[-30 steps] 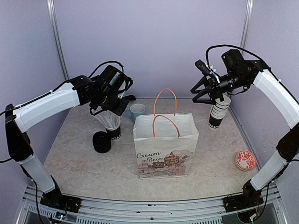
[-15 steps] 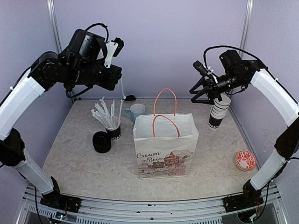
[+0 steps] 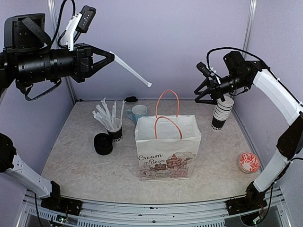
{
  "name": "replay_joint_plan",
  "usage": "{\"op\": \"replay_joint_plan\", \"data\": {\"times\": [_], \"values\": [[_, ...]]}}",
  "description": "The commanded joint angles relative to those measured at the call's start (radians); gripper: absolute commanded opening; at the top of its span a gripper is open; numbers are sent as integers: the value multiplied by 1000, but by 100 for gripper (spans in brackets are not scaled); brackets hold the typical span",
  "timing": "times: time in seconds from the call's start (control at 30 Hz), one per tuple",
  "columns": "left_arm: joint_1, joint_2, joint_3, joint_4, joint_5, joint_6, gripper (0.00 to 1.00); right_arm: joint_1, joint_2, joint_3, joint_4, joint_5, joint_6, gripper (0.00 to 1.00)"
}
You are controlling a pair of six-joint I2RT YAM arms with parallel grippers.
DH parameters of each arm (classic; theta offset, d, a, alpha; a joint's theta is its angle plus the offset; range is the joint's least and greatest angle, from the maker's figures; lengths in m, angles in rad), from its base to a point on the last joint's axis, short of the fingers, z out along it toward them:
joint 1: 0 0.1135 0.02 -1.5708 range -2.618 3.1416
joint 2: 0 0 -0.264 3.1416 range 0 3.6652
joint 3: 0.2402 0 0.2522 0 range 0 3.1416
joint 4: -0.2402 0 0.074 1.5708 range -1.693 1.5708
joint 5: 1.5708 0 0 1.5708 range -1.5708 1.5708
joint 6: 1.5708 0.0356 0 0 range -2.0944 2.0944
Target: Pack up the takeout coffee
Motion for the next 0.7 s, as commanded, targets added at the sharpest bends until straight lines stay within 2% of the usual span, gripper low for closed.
{"op": "replay_joint_plan", "data": {"times": [0.0,0.1,0.33,0.67], "values": [[-30,-57,-62,117,108,-8,0,-36,6,-34,15,12,15,63],[-29,-82,-97,138,192,-12,0,-50,0,-56,24,13,15,63],[-16,-27,-183,184,358,8,0,-83,-42,-136,70,8,20,63],[100,125,-278,278,564,6,0,-95,-65,-195,93,-11,10,63]]}}
